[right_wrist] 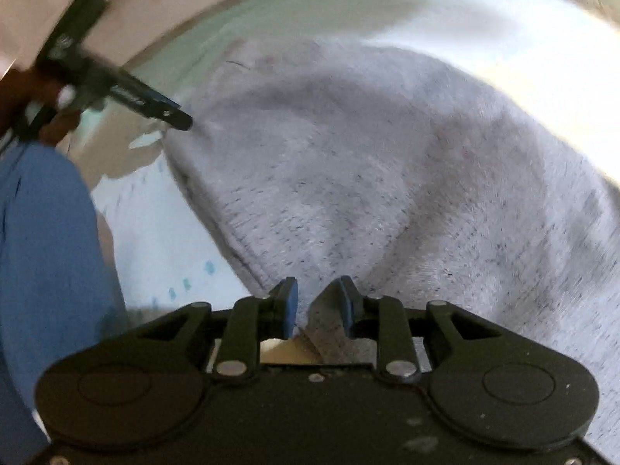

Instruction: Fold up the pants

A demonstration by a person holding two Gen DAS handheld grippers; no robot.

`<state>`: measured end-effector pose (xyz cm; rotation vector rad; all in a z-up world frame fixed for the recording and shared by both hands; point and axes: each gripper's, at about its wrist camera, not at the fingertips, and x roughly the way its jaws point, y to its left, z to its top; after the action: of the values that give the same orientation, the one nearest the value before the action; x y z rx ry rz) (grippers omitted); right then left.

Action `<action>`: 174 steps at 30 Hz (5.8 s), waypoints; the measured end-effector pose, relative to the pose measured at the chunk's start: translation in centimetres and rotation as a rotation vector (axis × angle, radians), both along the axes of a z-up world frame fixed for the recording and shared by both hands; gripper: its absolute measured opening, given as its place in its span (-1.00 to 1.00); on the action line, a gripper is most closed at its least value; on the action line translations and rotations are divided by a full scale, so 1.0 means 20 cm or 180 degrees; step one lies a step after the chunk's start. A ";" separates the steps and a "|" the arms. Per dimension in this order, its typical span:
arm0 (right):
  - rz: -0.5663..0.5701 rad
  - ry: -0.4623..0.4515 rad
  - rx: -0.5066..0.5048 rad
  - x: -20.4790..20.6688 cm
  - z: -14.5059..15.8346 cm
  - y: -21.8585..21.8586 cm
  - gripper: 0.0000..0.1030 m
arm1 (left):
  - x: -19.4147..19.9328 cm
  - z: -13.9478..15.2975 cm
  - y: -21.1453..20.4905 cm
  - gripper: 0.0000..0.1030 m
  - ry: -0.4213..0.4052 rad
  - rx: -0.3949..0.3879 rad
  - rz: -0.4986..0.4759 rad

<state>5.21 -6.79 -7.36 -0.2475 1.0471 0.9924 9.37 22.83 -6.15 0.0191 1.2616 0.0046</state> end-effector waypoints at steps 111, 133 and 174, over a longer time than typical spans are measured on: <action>-0.1129 -0.0872 0.0557 0.85 0.06 0.10 -0.75 | 0.06 -0.09 -0.50 -0.15 -0.0275 -0.1661 0.0820; 0.0052 -0.0292 0.0372 0.32 0.07 0.06 -0.59 | 0.20 0.15 -0.39 -0.14 -0.0182 -0.1188 0.0287; 0.0154 -0.0738 0.0327 0.60 0.06 0.28 -0.91 | 0.22 -0.05 -0.05 -0.20 -0.0891 -0.0807 0.0552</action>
<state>17.26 -1.12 -6.15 -0.2971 0.7801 1.0312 13.83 21.90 -7.06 -0.3008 0.9734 -0.0028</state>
